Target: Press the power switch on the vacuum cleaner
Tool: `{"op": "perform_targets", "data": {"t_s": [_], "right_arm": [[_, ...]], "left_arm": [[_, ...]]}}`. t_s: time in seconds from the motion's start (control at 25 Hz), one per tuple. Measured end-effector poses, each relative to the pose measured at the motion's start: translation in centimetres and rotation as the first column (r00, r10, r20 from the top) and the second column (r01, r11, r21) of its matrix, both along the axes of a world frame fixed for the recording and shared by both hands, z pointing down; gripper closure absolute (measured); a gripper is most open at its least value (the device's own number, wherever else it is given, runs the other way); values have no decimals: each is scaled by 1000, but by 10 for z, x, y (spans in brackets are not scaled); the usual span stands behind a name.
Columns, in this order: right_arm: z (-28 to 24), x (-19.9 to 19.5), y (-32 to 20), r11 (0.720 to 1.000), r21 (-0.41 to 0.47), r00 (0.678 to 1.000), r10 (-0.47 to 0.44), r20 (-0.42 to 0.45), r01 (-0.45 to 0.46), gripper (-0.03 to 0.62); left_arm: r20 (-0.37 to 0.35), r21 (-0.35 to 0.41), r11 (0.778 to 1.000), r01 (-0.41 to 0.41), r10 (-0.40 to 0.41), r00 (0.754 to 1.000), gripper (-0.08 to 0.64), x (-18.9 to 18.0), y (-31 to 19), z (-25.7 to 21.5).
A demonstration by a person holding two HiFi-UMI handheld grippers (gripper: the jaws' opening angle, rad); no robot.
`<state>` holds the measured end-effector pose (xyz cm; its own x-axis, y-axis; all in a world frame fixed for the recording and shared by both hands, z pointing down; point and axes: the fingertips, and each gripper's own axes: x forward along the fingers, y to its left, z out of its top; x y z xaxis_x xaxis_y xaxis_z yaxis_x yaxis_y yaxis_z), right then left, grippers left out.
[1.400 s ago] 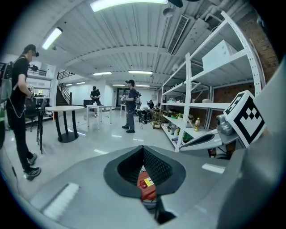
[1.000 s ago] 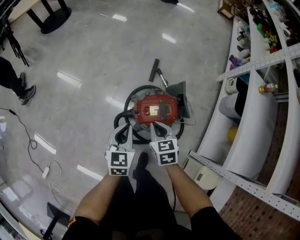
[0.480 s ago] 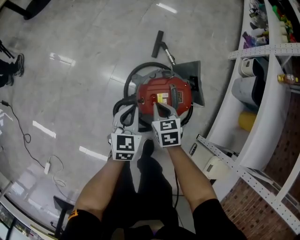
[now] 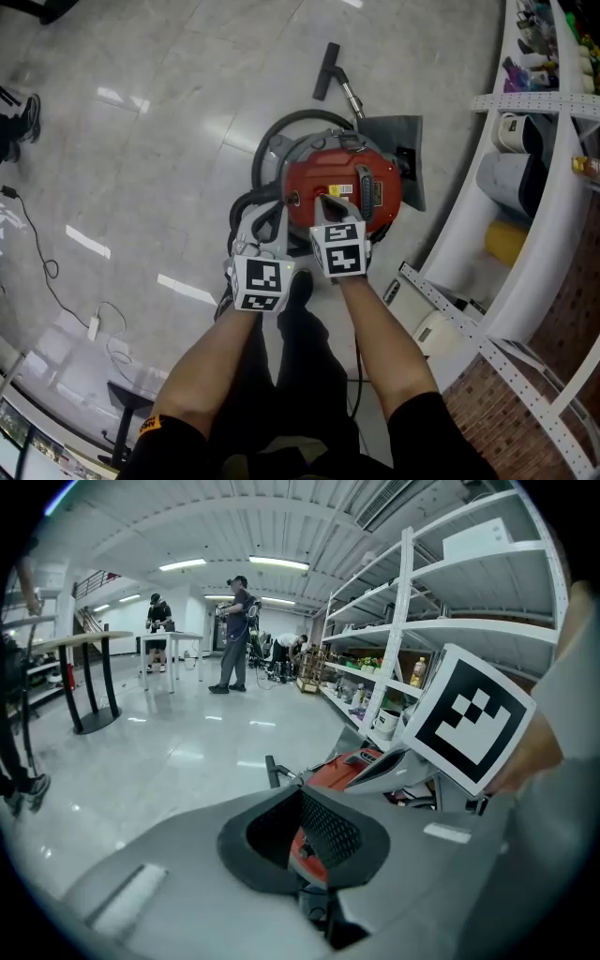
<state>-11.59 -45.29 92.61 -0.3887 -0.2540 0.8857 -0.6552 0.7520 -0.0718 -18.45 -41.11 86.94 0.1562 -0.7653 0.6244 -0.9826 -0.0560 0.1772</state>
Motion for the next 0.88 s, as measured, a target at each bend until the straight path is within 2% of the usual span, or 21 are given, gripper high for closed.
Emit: {"op": "perform_targets", "data": {"t_s": [0.4, 0.6, 0.76, 0.88], "right_arm": [[23, -1, -3, 998, -48, 998, 32, -62, -35, 600], [28, -4, -6, 997, -53, 996, 50, -73, -54, 600], [33, -4, -9, 995, -71, 994, 60, -87, -66, 598], [34, -1, -11, 995, -80, 995, 58, -82, -65, 600]], "left_arm": [[-14, 6, 1000, -12, 12, 1000, 545, -6, -6, 8], [-4, 23, 999, -23, 24, 1000, 545, -12, -14, 8], [-11, -11, 1000, -26, 26, 1000, 545, -10, -10, 8], [-4, 6, 1000, -23, 23, 1000, 545, -10, -16, 3]]}}
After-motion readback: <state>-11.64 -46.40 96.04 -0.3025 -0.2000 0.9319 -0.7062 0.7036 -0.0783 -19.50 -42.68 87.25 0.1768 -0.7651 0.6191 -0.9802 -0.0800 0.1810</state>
